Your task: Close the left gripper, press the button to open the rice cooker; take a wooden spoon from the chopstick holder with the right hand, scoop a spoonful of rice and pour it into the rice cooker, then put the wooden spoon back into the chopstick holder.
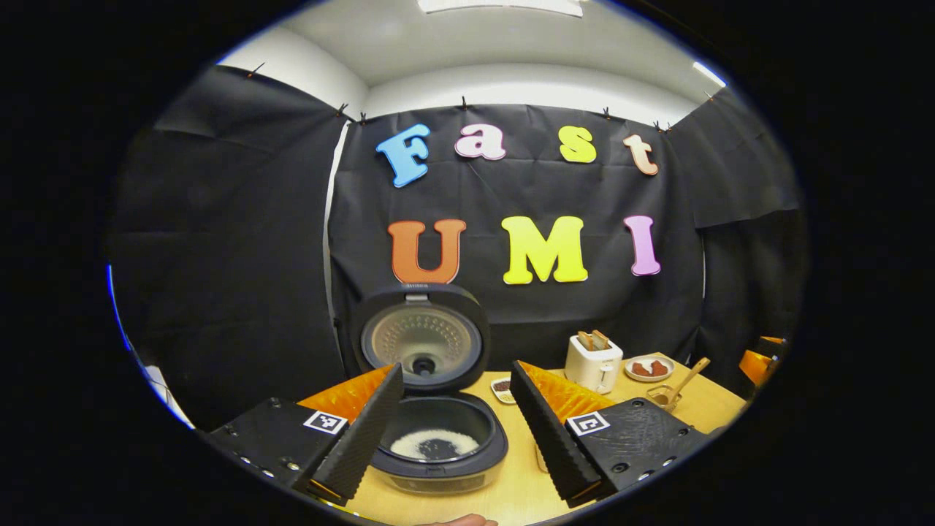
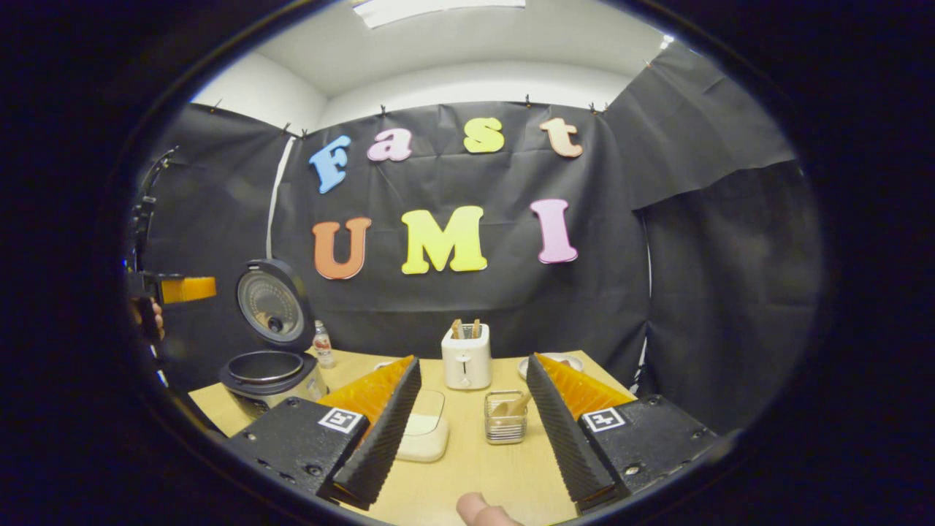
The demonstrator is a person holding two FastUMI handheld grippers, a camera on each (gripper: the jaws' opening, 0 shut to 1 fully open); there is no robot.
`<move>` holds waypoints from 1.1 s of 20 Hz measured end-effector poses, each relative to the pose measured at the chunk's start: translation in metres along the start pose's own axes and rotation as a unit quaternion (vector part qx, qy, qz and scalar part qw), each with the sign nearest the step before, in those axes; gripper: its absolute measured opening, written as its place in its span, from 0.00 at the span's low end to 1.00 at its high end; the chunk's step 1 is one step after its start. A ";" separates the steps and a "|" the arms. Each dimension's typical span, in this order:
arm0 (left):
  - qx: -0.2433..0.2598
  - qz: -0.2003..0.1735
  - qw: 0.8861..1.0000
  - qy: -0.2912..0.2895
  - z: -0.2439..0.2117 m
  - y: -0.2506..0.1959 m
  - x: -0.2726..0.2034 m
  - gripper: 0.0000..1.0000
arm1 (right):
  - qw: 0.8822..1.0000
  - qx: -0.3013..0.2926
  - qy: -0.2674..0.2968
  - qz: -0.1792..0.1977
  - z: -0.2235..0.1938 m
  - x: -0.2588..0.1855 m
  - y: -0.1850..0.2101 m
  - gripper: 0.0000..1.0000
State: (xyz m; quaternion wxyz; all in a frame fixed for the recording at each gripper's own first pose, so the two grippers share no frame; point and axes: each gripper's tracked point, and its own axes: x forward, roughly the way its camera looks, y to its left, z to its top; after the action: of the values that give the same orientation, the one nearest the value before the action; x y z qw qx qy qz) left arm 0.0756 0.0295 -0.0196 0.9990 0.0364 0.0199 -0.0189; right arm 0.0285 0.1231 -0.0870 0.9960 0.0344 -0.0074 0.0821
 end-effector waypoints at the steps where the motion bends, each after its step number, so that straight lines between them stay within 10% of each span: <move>1: 0.007 0.004 1.000 -0.009 0.011 0.005 0.009 0.94 | 1.000 0.000 0.000 0.004 -0.003 -0.002 0.002 0.94; 12: 0.003 0.009 0.997 -0.074 0.084 0.058 0.121 0.95 | 0.998 0.003 0.024 0.056 -0.037 0.006 0.015 0.91; 22: -0.044 0.018 0.999 0.024 0.020 0.071 0.221 0.95 | 0.999 0.003 0.019 0.048 -0.044 0.009 0.003 0.90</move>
State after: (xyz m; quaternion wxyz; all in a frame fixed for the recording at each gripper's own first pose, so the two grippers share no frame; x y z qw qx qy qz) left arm 0.2998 0.0906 -0.0034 0.9990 -0.0070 0.0436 0.0012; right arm 0.0377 0.1306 -0.1307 0.9907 0.0357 0.0103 0.1306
